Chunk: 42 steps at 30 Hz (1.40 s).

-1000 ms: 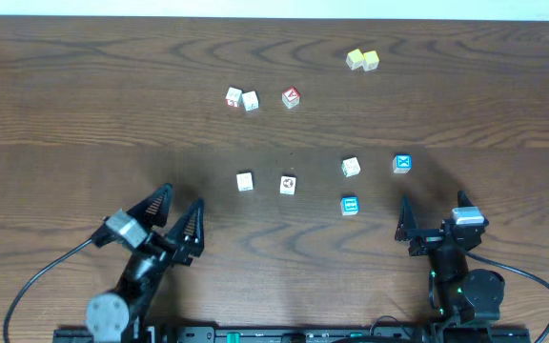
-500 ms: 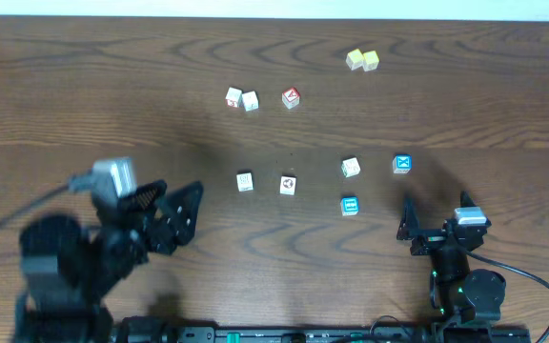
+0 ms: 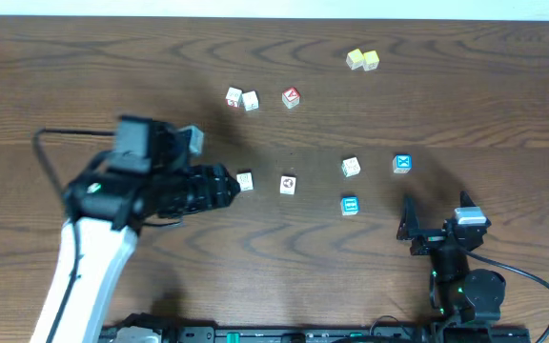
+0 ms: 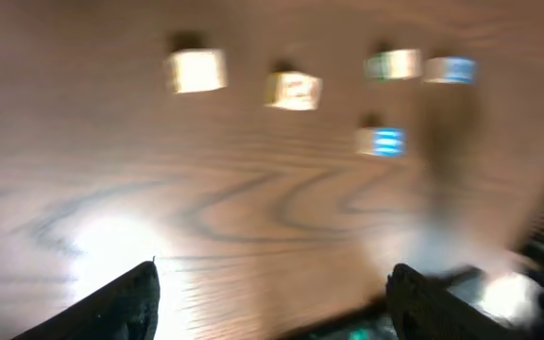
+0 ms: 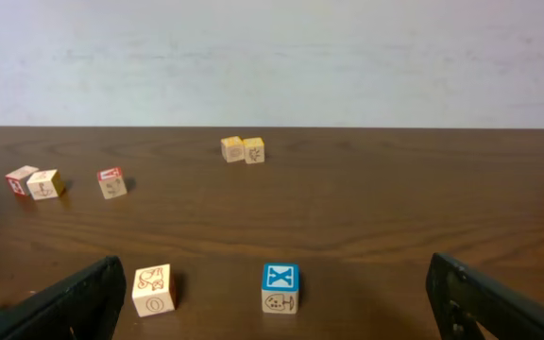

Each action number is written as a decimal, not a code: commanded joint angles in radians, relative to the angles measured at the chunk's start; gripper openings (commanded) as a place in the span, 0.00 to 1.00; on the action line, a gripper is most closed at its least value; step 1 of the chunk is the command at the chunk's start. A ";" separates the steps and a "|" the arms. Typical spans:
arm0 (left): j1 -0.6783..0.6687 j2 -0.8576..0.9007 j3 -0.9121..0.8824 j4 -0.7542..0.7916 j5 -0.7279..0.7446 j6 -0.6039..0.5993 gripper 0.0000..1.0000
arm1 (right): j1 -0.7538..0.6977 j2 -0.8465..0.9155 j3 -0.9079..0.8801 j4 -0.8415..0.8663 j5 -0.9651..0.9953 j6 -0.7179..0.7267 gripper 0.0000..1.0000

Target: Lift 5 blocks

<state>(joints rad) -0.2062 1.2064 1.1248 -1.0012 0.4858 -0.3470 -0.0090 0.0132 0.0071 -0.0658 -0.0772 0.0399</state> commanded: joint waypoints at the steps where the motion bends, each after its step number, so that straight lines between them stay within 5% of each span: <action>1: -0.084 0.098 0.021 0.005 -0.306 -0.147 0.77 | -0.006 -0.001 -0.002 -0.005 0.001 -0.011 0.99; 10: 0.007 0.184 0.021 0.000 -0.506 -0.219 0.78 | -0.006 -0.001 -0.002 -0.005 0.001 -0.011 0.99; 19: 0.228 0.185 0.011 -0.037 -0.494 -0.235 0.77 | -0.006 -0.001 -0.002 0.018 0.002 -0.011 0.99; 24: 0.230 0.185 0.011 -0.034 -0.495 -0.235 0.77 | -0.004 -0.001 -0.002 0.058 -0.323 0.232 0.99; 29: 0.230 0.185 0.011 -0.034 -0.495 -0.235 0.77 | -0.004 -0.001 -0.002 0.219 -0.508 0.495 0.99; 34: 0.230 0.185 0.011 -0.034 -0.495 -0.235 0.77 | -0.005 0.000 0.029 0.587 -0.447 0.531 0.99; 37: 0.230 0.185 0.011 -0.034 -0.495 -0.235 0.77 | -0.005 0.025 0.155 0.477 -0.386 0.447 0.99; 42: 0.230 0.185 0.011 -0.034 -0.495 -0.235 0.77 | -0.005 0.254 0.494 -0.112 -0.280 0.133 0.99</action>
<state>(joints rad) 0.0196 1.3952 1.1248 -1.0309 0.0105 -0.5735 -0.0093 0.1349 0.3367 0.0032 -0.4629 0.3798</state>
